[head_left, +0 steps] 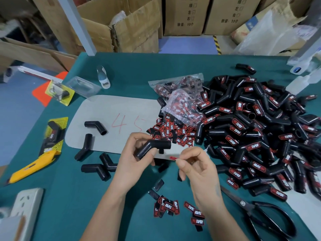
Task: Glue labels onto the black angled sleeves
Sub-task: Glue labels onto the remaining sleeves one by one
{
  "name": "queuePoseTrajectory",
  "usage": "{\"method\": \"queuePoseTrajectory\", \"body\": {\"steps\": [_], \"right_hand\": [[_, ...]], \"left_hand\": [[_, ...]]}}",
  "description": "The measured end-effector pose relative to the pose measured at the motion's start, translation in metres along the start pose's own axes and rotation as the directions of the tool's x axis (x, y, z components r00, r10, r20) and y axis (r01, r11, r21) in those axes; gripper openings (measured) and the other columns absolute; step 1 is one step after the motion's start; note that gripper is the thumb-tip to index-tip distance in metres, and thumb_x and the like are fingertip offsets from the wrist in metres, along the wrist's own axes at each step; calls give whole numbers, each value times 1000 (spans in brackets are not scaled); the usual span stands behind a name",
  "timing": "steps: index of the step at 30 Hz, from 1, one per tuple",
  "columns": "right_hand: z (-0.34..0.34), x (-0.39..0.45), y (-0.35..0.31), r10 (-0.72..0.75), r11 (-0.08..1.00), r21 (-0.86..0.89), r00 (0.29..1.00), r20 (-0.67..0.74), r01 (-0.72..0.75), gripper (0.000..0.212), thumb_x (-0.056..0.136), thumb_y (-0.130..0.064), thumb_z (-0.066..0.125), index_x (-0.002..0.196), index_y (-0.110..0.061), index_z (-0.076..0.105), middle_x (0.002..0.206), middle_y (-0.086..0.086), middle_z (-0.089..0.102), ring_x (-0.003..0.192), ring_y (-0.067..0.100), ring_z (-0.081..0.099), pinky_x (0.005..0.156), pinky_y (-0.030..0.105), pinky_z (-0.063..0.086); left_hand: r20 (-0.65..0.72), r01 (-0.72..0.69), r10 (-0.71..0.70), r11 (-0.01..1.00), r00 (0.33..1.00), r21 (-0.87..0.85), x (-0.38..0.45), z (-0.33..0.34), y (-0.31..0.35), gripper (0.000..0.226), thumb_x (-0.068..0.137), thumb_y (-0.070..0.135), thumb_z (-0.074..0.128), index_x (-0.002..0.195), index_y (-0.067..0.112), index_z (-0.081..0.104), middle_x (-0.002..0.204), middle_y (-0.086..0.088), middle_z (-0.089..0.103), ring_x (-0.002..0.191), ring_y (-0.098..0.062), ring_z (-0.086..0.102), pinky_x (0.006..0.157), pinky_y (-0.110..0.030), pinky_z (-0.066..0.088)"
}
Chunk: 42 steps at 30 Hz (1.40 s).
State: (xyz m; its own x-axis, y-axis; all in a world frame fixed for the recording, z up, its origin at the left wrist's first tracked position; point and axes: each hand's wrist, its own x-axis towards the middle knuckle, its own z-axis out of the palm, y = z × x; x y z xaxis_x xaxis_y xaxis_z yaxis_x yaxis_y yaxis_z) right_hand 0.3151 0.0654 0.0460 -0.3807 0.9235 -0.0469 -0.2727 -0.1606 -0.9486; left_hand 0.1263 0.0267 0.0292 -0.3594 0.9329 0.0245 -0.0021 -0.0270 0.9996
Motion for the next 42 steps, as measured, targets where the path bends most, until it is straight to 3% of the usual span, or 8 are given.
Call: {"method": "queuePoseTrajectory", "body": {"steps": [5,11,15,19,26,31,35,42], "right_hand": [[0,-1,2,53,999,-2,998,32,-53,17,86,-34,78,101,-27,79,81,0,69,73,11,63,66,23,54],[3,-1,3,49,998,-43,999,-2,-49,7,82,-34,79,85,-31,74,88,6,76,72,15,69,67,22,55],[-2,0,7,50,996,-69,999,-8,-50,11,81,-38,82,85,-32,73,81,-4,70,65,13,60,67,21,52],[-3,1,11,105,994,-40,994,7,-104,34,74,-55,89,81,-29,70,78,-1,67,70,15,62,66,24,53],[0,3,11,213,975,40,973,94,-217,19,71,-37,89,77,-29,72,80,-3,70,69,13,62,70,23,55],[-1,4,11,219,975,20,973,77,-221,24,72,-38,92,80,-26,72,86,9,73,78,27,66,79,33,56],[0,5,11,226,972,37,969,96,-231,34,71,-44,95,83,-22,71,92,16,76,78,34,72,82,35,59],[-1,6,12,223,974,38,973,67,-225,35,70,-40,96,83,-18,72,91,20,75,79,34,72,81,34,59]], "left_hand": [[-40,-4,1,997,999,-82,3,-4,-1,25,88,23,75,112,30,74,96,1,74,69,-16,63,73,-22,54],[109,-53,71,985,991,-166,2,0,-6,28,104,21,58,129,10,58,130,-17,69,125,-35,66,96,-38,58],[179,-48,78,985,981,-167,-2,4,-4,34,106,26,51,138,37,49,117,-18,71,94,-33,74,76,-39,62],[220,-90,116,988,969,-124,-4,4,-4,44,108,29,49,148,45,38,107,-17,68,62,-38,56,59,-34,54],[291,-95,104,995,951,-43,-9,4,-7,61,107,49,55,159,54,23,103,-8,66,71,-28,62,76,-39,56],[305,-87,59,993,951,78,-7,0,-6,61,106,36,52,157,57,26,126,-13,62,106,-21,61,105,-46,50],[354,-99,87,995,931,17,-8,3,3,68,109,12,48,157,54,28,106,-13,62,83,-26,65,86,-31,56],[367,-69,60,998,928,10,-10,3,7,69,106,5,46,161,32,16,111,-7,62,91,-19,64,87,-28,55]]}}
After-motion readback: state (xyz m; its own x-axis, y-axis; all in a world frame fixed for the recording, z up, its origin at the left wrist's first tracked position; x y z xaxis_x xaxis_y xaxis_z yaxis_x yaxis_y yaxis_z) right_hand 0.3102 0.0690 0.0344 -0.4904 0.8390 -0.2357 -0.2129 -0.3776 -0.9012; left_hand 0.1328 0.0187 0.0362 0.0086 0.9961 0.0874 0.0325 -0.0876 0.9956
